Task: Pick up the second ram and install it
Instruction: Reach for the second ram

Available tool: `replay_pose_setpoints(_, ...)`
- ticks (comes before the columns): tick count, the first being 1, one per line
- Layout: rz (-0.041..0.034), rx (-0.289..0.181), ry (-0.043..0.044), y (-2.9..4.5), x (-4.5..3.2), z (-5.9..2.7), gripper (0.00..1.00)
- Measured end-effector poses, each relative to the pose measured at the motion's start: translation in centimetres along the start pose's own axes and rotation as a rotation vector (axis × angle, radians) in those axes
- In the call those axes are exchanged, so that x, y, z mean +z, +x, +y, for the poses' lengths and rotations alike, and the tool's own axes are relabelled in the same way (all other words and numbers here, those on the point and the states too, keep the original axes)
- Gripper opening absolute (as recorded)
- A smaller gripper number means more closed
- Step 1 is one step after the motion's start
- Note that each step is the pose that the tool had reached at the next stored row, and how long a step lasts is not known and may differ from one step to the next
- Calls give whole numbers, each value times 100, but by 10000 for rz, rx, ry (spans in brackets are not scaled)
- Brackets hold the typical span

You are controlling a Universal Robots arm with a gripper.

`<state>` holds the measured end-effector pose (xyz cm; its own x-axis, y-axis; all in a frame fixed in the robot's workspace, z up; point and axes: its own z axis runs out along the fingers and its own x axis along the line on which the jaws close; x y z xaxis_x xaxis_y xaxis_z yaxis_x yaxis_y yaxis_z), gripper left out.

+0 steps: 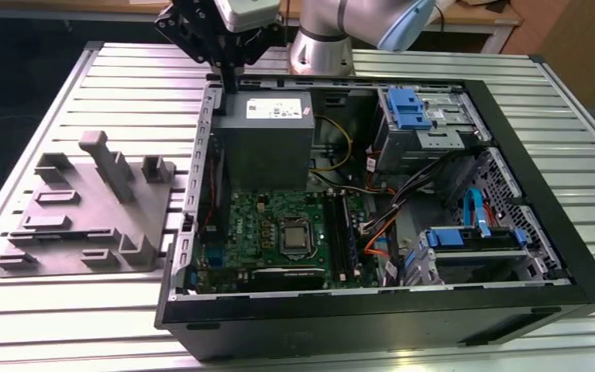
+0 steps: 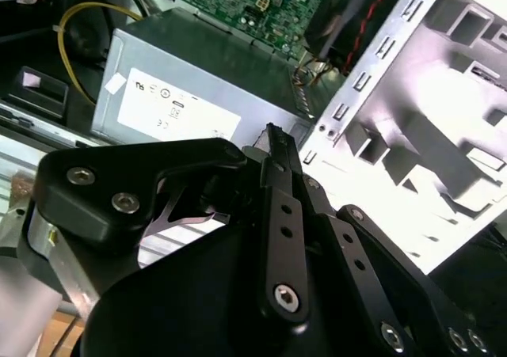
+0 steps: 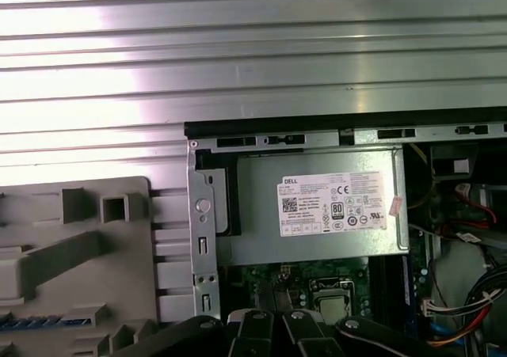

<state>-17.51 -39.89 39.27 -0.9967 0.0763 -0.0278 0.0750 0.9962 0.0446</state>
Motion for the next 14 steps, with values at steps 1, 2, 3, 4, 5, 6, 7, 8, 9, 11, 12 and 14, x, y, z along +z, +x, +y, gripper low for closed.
replay_pose_setpoints(1, 0, 0, 1, 13, -1, -1, 10)
replay_pose_setpoints(2, 0, 0, 0, 27, -1, -2, 10)
replay_pose_setpoints(3, -1, -1, 0, 41, -1, -3, 10)
replay_pose_setpoints(4, -1, -1, -1, 57, -1, -4, 10)
replay_pose_setpoints(5, -1, -1, -1, 76, -1, -6, 10)
replay_pose_setpoints(6, -1, 0, 0, 90, -1, -7, 10)
replay_pose_setpoints(7, -1, 0, -1, 107, 0, -8, 10)
replay_pose_setpoints(8, 0, 0, 0, 124, 0, -10, 10)
replay_pose_setpoints(9, -1, 1, -1, 141, 1, -11, 10)
replay_pose_setpoints(11, 0, 0, 0, 173, 2, -14, 10)
replay_pose_setpoints(12, -1, -1, -1, 195, 3, -15, 10)
replay_pose_setpoints(14, -2, -1, -1, 235, 4, -19, 10)
